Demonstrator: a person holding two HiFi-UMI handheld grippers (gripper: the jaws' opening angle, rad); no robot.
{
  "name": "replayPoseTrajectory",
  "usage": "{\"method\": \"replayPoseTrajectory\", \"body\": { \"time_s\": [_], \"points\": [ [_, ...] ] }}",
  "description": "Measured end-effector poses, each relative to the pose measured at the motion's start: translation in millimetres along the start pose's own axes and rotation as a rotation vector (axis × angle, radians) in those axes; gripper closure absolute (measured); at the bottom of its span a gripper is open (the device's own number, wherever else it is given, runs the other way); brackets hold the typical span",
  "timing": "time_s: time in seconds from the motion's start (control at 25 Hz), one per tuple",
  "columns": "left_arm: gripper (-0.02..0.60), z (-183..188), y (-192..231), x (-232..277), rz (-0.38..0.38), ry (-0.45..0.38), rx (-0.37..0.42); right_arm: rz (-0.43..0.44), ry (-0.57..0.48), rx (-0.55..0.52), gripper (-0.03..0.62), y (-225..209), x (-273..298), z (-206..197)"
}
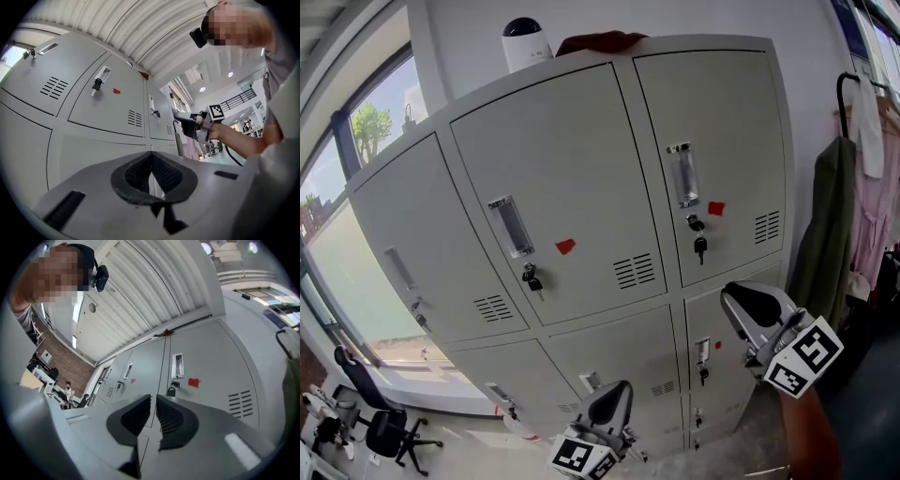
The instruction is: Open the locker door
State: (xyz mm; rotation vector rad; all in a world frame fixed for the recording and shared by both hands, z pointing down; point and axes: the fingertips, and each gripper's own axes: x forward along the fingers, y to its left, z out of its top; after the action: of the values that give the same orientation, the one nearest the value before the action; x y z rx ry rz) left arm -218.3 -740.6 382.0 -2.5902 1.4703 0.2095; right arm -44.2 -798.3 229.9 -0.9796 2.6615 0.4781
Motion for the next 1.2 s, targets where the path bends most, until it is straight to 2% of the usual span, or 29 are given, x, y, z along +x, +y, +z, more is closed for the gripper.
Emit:
{"method": "replayPoseTrajectory", "body": {
  "time_s": [0.28,0.6,0.8,1.2],
  "points": [
    [0.575,-1.0,11.7,10.5,-0.02,-0.009,-0.001,0.004,0.009,-0.076,0.507,-30.8,67.4,47.6],
    [0.575,-1.3,13.8,17.8,-0.037,-0.016,-0.008,-0.026,0.081,-0.153,0.507,-60.5,132.1,72.3],
    [0.575,-1.6,14.3,18.6,-0.043,-0.018,-0.011,-0.053,0.125,-0.147,0.514,-71.1,146.2,65.4],
    [0.575,-2.8,16.7,21.3,-0.057,-0.023,-0.02,-0.045,0.111,-0.123,0.531,-64.8,134.4,69.8]
  ]
}}
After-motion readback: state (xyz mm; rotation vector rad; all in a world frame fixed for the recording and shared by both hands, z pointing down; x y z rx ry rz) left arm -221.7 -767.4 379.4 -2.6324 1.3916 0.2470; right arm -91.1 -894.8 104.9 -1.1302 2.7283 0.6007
